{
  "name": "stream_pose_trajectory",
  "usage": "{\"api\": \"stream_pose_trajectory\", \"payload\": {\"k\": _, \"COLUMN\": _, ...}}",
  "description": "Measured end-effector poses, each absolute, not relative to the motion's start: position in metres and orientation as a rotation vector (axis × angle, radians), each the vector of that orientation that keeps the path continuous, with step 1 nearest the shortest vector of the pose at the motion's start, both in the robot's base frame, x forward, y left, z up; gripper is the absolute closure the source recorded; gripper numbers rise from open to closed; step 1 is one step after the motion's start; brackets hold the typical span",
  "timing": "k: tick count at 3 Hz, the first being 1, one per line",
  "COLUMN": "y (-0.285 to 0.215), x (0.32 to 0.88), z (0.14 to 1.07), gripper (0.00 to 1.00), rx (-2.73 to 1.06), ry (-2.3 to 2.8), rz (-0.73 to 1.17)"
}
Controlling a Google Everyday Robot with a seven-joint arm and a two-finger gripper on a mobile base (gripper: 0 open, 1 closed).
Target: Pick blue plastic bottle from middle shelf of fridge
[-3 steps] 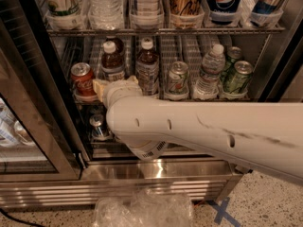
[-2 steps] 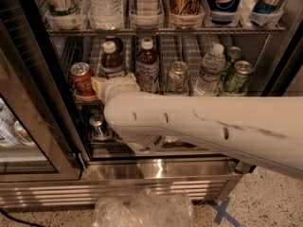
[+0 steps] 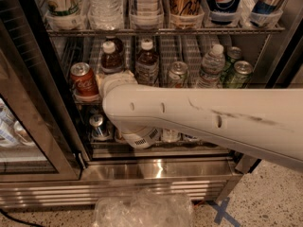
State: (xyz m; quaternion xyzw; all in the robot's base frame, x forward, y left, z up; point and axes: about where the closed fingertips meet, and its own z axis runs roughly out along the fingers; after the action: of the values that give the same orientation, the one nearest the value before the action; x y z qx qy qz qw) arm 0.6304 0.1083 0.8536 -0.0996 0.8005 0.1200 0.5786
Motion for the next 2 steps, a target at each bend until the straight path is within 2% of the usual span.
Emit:
{"api": "stream_pose_trajectory", "payload": {"k": 1, "y": 0.1083, "x": 0.6306, "z": 0.8535, "gripper": 0.57, "rx": -0.233, "ry": 1.873, "rz": 0.28}}
{"api": "stream_pose_trajectory", "payload": {"k": 2, "y": 0.1083, "x": 0.6306, "z": 0.8535, "gripper": 0.8, "rx": -0.233, "ry": 1.873, "rz": 0.28}}
